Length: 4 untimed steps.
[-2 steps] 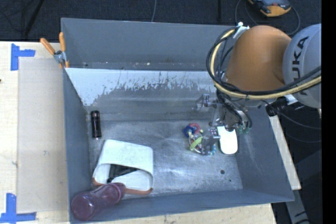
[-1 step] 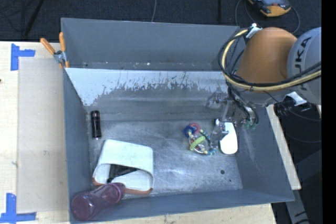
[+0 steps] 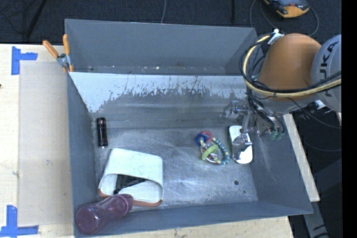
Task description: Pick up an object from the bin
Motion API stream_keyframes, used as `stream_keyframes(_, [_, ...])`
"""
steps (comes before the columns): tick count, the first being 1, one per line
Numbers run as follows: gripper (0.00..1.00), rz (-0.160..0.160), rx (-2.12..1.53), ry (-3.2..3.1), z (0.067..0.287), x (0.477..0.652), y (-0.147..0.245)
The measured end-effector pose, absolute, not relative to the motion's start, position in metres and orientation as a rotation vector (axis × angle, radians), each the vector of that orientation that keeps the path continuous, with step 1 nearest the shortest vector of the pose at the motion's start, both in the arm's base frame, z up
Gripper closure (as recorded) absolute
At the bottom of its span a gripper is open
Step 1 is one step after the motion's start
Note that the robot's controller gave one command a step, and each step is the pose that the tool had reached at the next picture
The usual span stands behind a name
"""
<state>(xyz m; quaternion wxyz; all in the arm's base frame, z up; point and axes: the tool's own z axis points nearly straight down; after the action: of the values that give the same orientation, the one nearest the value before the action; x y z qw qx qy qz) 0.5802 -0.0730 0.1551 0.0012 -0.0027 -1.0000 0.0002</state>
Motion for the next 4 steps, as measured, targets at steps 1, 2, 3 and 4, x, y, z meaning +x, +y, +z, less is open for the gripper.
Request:
stream_keyframes(1, [0.00,-0.001,-0.518,-3.096,0.093,0.585,-0.074])
stream_keyframes(2, [0.00,-0.001,-0.518,-3.096,0.093,0.585,-0.074])
stream_keyframes(3, [1.00,0.001,-0.281,-3.136,0.073,0.575,-0.072])
stream_keyframes(4, [1.00,0.001,-0.281,-3.136,0.073,0.575,-0.072])
